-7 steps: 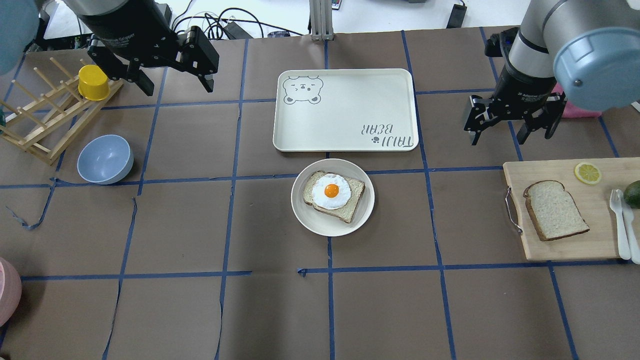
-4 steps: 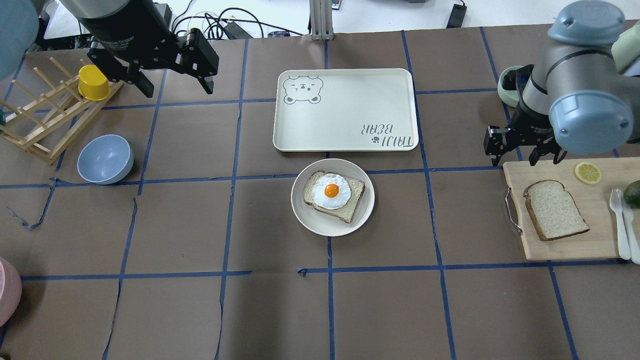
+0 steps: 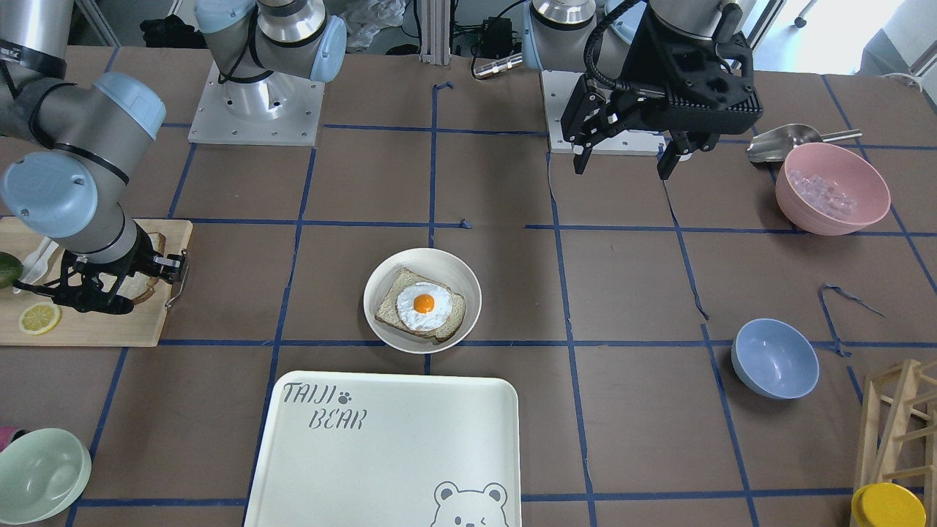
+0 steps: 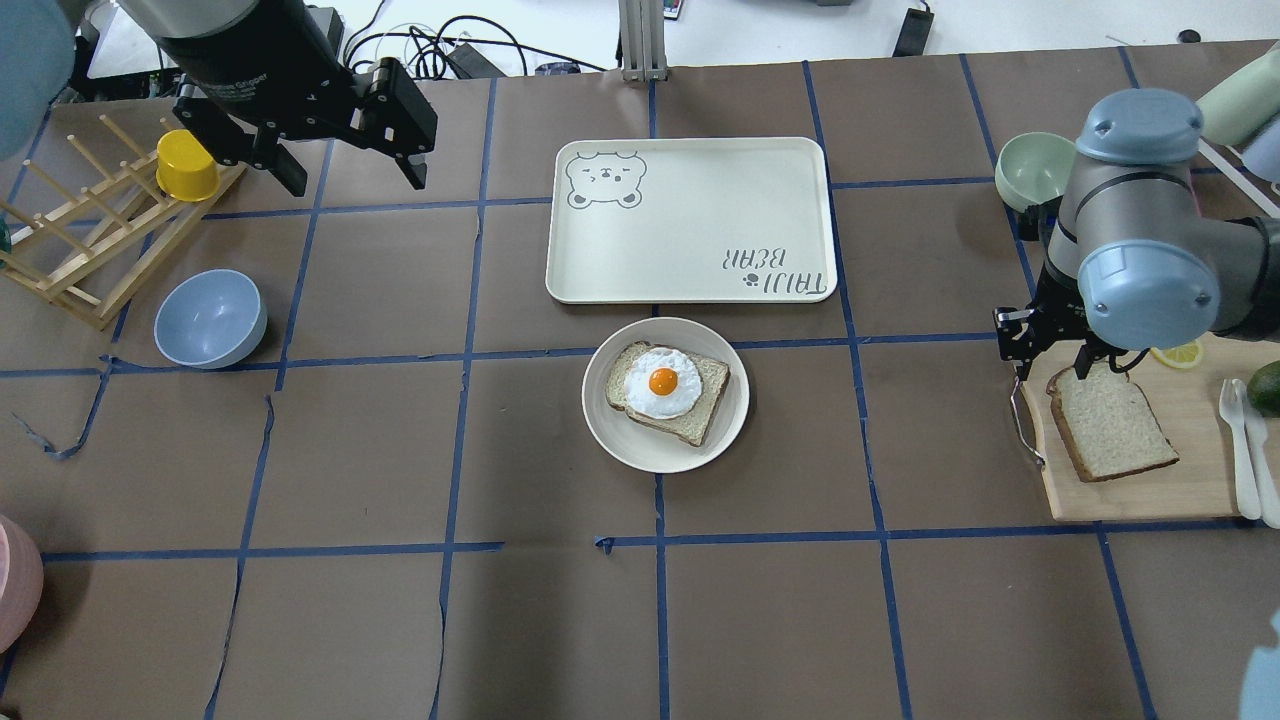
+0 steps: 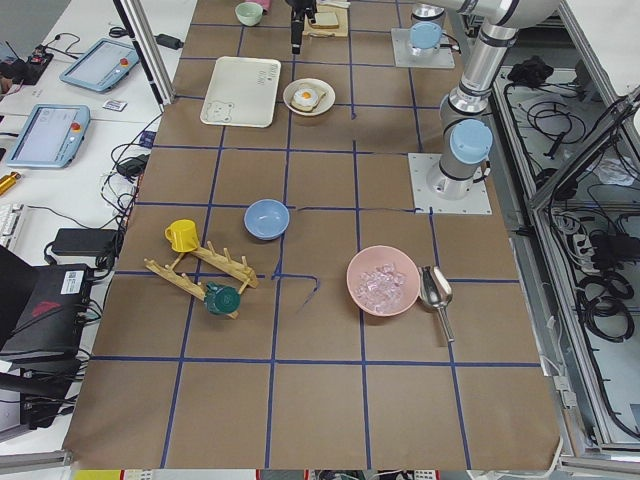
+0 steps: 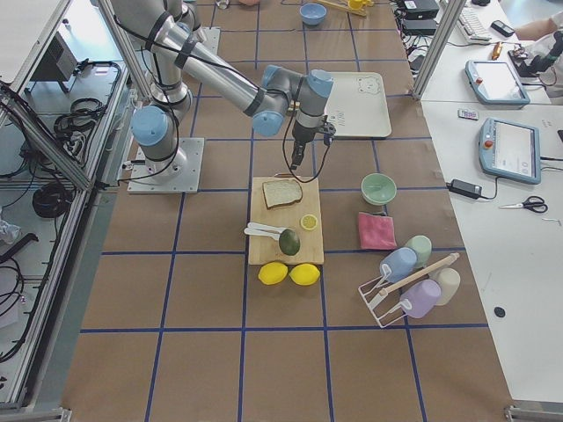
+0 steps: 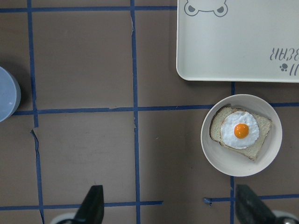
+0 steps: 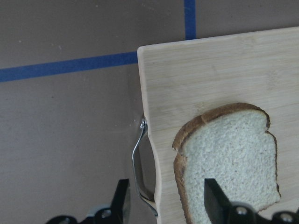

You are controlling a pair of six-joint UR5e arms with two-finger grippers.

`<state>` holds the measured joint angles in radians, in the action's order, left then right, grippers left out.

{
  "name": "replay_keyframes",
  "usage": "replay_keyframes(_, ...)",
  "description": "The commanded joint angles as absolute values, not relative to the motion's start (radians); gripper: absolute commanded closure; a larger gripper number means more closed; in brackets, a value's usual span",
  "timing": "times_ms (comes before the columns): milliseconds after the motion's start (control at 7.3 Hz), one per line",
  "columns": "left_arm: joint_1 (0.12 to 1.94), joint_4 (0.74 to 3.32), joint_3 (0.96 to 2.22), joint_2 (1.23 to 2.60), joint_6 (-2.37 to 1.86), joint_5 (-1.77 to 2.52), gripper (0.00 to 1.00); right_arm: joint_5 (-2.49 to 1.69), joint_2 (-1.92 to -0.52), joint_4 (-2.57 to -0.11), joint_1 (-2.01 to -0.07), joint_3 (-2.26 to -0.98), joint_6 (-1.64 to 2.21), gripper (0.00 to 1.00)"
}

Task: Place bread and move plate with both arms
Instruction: 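Move the right gripper down over the bread slice on the cutting board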

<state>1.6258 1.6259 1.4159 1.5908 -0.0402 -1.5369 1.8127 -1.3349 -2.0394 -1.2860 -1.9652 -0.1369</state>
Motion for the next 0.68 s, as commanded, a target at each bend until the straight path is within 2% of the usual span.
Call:
replay_keyframes(0,1.626,1.624,1.416,1.591,-0.041,-1.536,0.00,1.827,-1.296,-2.049,-1.259,-1.967,-0.140,0.39)
replay_keyframes(548,1.626,1.623,1.416,1.591,-0.043,-1.536,0.00,1.827,-1.269,-2.063,-1.241,-1.967,-0.166,0.40)
